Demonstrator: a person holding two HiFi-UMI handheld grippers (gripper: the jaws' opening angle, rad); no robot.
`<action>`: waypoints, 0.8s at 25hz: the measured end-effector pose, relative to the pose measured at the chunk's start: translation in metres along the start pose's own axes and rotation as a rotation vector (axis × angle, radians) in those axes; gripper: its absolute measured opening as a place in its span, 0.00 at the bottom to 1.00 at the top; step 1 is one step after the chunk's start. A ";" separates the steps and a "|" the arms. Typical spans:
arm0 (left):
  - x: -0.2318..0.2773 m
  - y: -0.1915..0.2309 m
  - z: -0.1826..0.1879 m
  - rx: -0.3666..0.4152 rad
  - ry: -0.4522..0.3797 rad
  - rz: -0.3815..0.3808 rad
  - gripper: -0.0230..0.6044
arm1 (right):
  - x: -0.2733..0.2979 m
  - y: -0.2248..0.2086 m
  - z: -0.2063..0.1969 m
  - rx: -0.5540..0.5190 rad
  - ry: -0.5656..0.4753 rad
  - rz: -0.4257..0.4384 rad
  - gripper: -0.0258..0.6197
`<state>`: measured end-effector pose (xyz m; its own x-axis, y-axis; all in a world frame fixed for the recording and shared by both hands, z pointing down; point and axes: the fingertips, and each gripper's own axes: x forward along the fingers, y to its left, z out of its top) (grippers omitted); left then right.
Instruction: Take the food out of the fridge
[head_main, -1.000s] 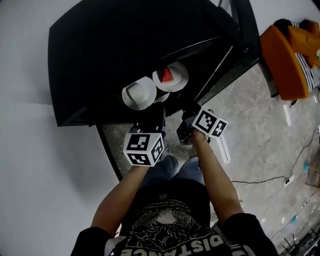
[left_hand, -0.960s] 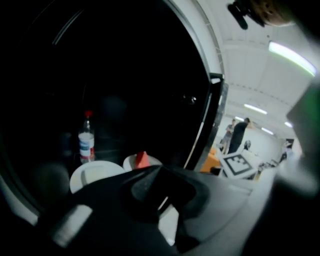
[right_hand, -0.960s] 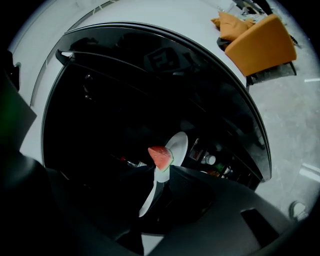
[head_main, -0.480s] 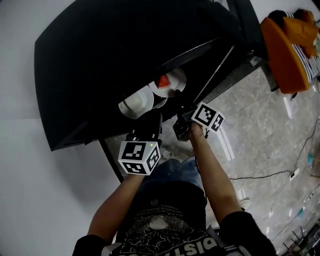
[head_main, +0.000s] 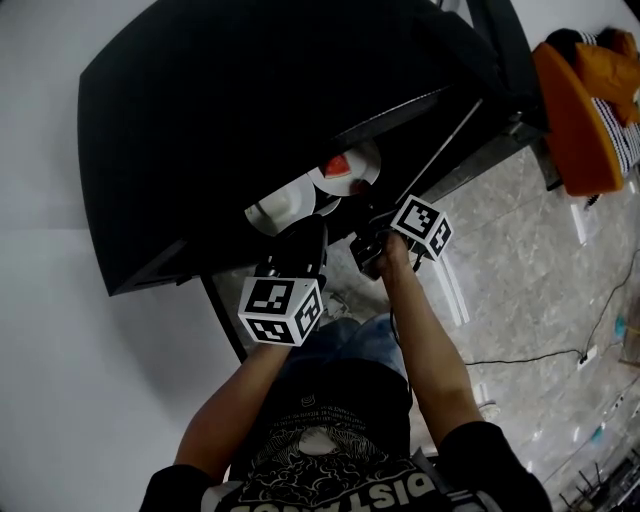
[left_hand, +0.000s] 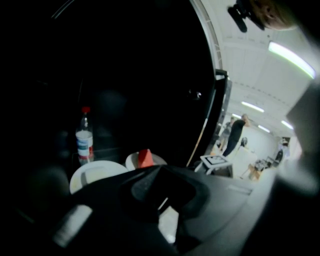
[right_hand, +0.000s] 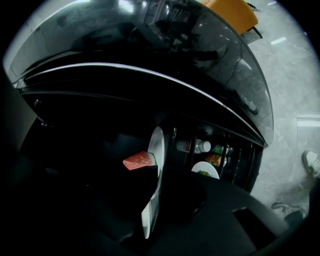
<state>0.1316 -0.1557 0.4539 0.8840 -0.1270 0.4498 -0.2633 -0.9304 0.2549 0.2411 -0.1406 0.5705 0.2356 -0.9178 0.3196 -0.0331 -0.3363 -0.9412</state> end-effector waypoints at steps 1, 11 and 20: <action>0.000 -0.001 0.000 -0.001 -0.001 -0.001 0.04 | 0.000 0.000 0.000 0.021 -0.003 0.001 0.08; -0.003 -0.004 -0.001 -0.008 -0.008 0.004 0.04 | -0.018 -0.001 -0.003 0.122 -0.041 0.039 0.05; -0.006 -0.003 -0.006 -0.021 -0.006 0.013 0.04 | -0.014 -0.005 -0.007 0.133 0.000 0.072 0.06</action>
<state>0.1249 -0.1498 0.4554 0.8826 -0.1413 0.4483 -0.2832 -0.9211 0.2672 0.2313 -0.1279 0.5720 0.2368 -0.9387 0.2505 0.0789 -0.2384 -0.9680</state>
